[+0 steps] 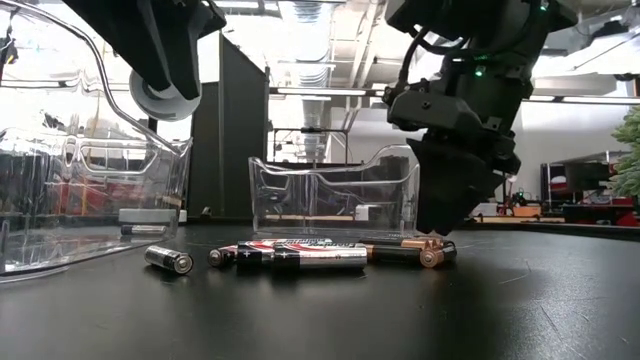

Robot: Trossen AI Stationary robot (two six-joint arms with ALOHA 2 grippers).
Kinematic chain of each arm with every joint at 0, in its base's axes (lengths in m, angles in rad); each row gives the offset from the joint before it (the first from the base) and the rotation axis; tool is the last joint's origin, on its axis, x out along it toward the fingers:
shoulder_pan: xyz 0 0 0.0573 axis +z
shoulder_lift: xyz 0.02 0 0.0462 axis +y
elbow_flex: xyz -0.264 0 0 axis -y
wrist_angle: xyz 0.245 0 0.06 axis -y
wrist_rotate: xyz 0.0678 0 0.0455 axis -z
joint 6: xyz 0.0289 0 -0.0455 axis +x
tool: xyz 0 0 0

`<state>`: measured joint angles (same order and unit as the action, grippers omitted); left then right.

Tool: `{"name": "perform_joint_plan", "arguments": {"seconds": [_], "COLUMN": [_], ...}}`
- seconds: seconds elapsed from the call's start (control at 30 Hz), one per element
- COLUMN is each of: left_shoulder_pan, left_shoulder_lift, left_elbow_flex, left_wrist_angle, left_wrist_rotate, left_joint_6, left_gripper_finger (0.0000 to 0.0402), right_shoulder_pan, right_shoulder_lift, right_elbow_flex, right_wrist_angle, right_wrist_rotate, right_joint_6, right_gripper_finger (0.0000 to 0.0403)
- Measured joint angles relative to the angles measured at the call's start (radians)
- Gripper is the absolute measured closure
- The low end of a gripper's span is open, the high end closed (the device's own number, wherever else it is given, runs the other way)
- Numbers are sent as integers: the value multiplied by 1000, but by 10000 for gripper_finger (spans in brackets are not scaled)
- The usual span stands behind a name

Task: Sort batteries
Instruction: Put the black battery into the top transparent bin

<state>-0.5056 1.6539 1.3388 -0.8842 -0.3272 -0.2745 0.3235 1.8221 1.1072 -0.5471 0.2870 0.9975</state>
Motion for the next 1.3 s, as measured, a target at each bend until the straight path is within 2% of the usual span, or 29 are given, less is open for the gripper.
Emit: {"name": "perform_joint_plan", "arguments": {"seconds": [0.7, 0.87, 1.13, 1.3], "left_shoulder_pan": [-2, -2, -2, -2], "left_shoulder_lift": [0, 0, 0, 0], "left_elbow_flex": [0, 0, 0, 0], "left_wrist_angle": [14, 15, 15, 15], "left_wrist_rotate": [0, -3, -27, -27], "left_joint_6": [-18, -10, 1, 2], "left_gripper_finger": [240, 240, 239, 239], "right_shoulder_pan": [24, 23, 22, 22], "right_shoulder_lift": [57, 61, 61, 61], "right_elbow_flex": [2, 3, 3, 3], "right_wrist_angle": [1, -21, -28, -27], "right_wrist_rotate": [53, 44, 23, 13], "right_joint_6": [50, 52, 49, 45], "right_gripper_finger": [195, 230, 320, 343]}}
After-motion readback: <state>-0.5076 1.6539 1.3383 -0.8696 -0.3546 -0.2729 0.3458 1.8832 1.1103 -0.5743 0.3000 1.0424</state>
